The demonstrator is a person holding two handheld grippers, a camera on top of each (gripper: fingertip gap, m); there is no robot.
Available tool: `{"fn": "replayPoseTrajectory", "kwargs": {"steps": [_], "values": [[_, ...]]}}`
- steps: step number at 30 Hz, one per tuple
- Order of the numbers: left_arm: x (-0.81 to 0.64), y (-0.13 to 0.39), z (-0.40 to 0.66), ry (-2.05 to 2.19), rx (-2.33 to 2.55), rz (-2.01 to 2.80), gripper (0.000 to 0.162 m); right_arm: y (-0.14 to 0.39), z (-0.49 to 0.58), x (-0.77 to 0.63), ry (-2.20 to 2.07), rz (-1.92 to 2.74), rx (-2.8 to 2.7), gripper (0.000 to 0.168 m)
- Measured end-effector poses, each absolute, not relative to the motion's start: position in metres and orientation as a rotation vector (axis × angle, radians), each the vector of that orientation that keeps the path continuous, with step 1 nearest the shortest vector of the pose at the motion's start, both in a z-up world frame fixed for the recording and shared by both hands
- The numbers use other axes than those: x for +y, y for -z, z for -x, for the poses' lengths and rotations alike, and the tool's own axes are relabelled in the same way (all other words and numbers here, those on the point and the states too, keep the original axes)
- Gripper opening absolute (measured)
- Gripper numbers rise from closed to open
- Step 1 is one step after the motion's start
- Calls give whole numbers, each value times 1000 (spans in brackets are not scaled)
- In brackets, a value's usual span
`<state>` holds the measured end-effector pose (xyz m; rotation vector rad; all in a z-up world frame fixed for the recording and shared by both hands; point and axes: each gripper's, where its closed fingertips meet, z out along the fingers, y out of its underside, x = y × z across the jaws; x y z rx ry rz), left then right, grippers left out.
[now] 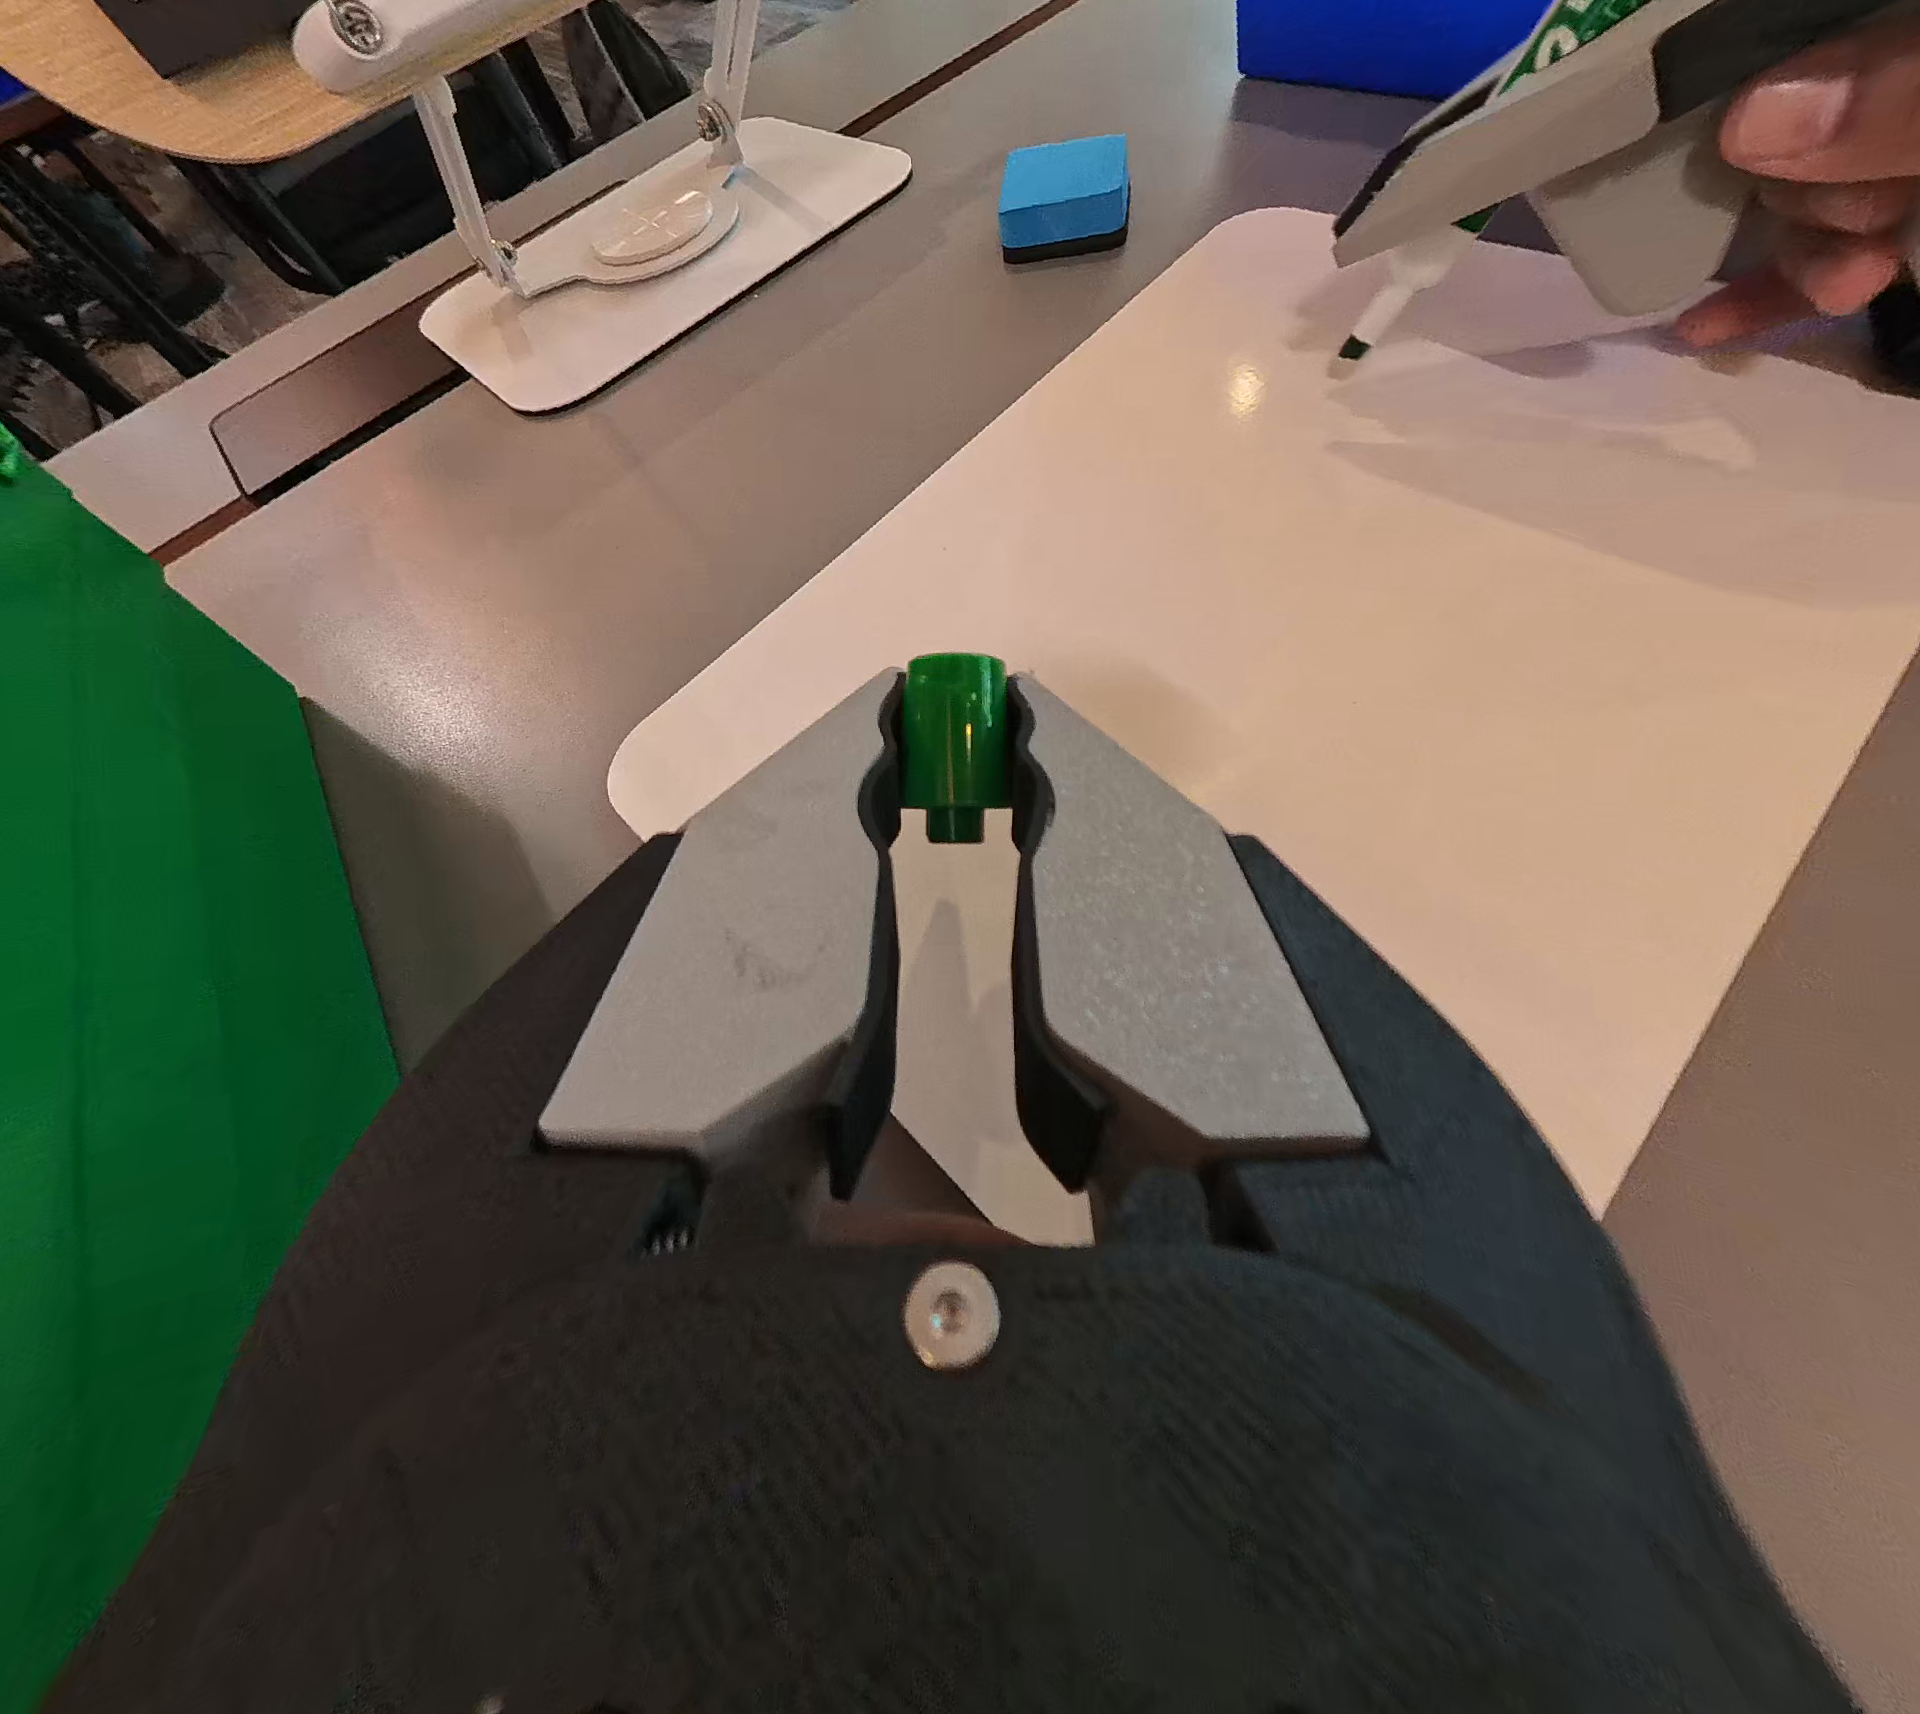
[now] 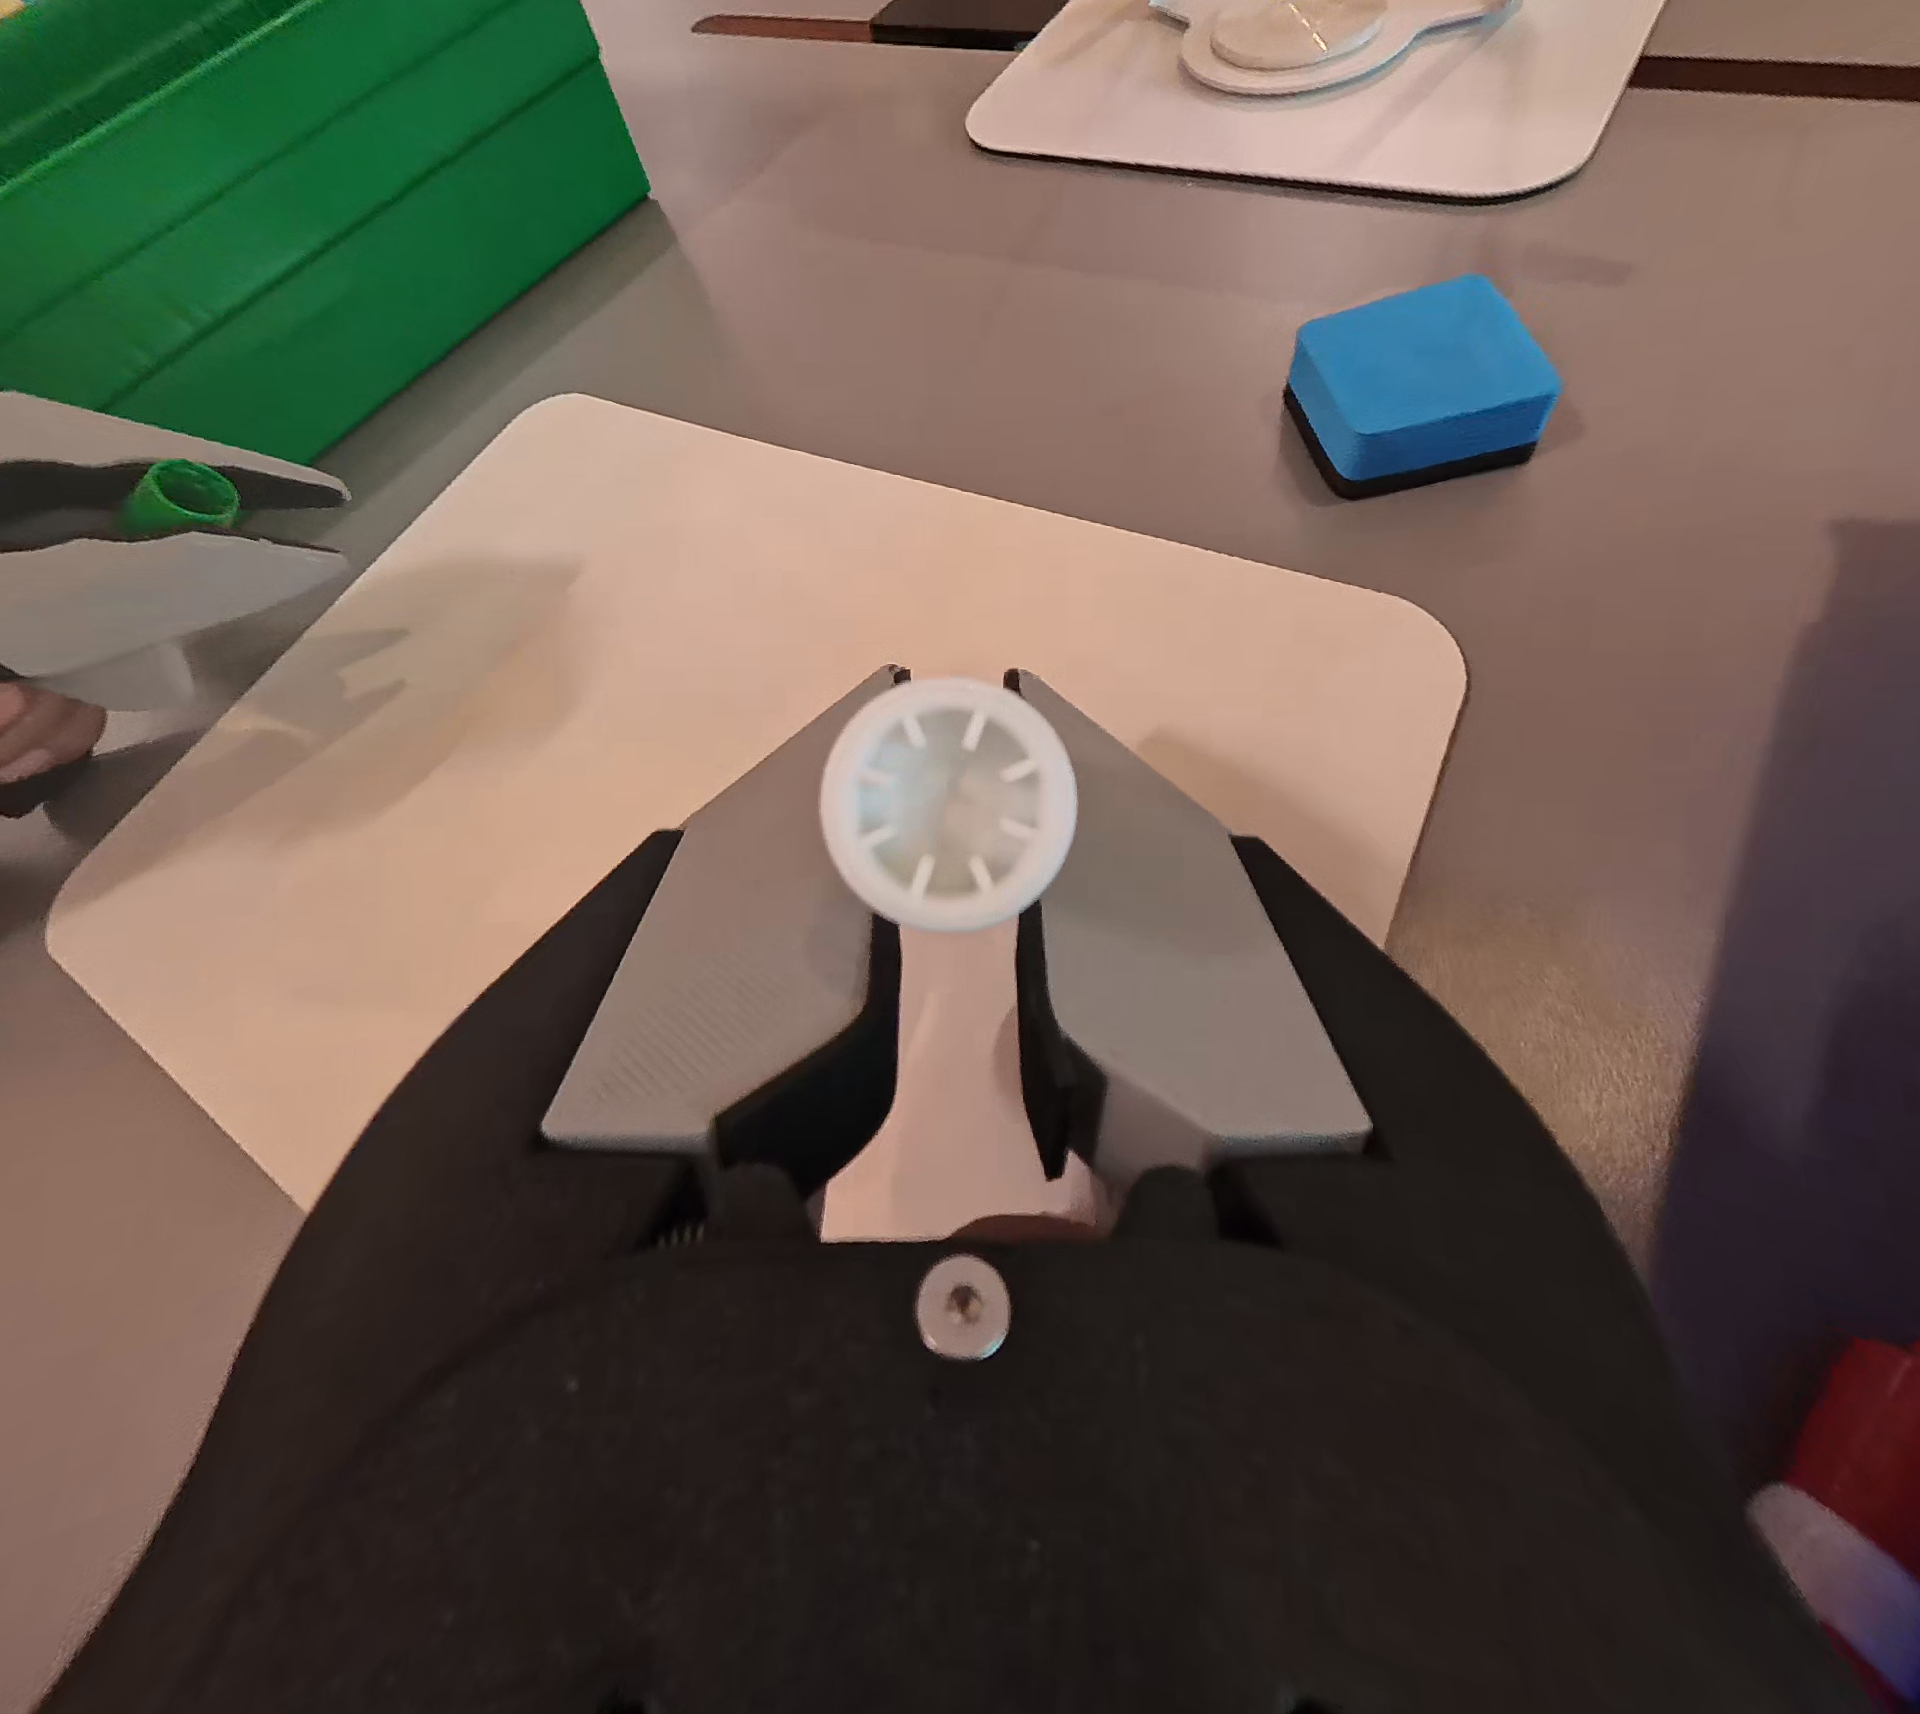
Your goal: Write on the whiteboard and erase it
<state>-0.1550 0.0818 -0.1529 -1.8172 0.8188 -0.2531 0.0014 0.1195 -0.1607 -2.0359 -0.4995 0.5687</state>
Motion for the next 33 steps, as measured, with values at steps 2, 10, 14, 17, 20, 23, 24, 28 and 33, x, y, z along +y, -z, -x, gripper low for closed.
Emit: {"fn": "replayPoseTrajectory", "kwargs": {"steps": [2, 10, 14, 17, 20, 23, 24, 28, 33], "values": [[81, 153, 154, 251, 827, 1816, 14, 159, 1, 119, -551, 2022, -520, 13], [81, 155, 153, 251, 843, 1819, 14, 158, -6, 121, -533, 2024, -489, 13], [80, 156, 151, 242, 862, 1819, 14, 159, -3, 120, -527, 2024, -510, 14], [75, 161, 147, 260, 907, 1835, 14, 159, 0, 119, -554, 2022, -512, 13], [65, 170, 143, 316, 969, 1880, 14, 157, 0, 119, -559, 2015, -514, 13], [51, 174, 136, 396, 1045, 1911, 14, 158, 2, 118, -559, 2016, -521, 13], [50, 173, 135, 400, 1053, 1907, 14, 157, 2, 118, -560, 2014, -524, 13], [17, 172, 114, 571, 1186, 1906, 14, 159, -2, 120, -537, 2028, -513, 14], [-13, 188, 94, 526, 1395, 1911, 14, 155, -1, 118, -564, 2007, -504, 14]]}}
